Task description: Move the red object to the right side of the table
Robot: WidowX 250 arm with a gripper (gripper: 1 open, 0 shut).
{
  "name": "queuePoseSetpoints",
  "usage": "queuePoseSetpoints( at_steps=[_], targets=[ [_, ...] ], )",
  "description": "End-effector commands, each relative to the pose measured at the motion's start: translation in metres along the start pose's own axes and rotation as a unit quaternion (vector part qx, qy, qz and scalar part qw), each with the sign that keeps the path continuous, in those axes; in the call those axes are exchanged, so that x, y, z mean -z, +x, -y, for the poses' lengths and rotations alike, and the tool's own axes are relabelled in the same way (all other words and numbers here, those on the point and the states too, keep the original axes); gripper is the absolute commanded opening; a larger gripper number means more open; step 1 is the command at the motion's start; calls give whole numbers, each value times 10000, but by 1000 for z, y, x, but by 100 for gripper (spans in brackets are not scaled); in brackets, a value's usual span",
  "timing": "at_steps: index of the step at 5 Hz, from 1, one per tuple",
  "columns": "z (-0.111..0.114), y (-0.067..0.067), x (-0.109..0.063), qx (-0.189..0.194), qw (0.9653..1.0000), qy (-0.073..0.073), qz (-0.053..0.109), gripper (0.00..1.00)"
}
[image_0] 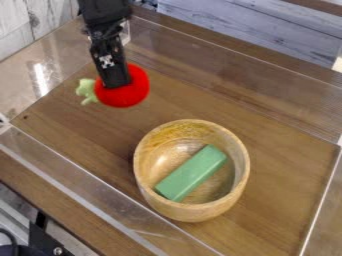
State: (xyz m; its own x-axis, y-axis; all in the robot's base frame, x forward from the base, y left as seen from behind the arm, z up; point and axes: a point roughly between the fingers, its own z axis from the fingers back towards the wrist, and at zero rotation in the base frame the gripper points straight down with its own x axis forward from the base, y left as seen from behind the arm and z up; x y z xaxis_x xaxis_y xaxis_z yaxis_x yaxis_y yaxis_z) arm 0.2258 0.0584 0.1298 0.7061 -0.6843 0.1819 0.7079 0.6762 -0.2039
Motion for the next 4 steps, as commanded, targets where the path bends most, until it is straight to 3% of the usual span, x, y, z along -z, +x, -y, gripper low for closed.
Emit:
queuePoseSetpoints(
  at_steps=[1,3,4],
  targets=[
    [-11,-2,3,-83,9998,124,107,100],
    [-10,-23,30,-369,9990,85,255,100],
    [-13,-33,49,-313,9991,30,269,0]
  ],
)
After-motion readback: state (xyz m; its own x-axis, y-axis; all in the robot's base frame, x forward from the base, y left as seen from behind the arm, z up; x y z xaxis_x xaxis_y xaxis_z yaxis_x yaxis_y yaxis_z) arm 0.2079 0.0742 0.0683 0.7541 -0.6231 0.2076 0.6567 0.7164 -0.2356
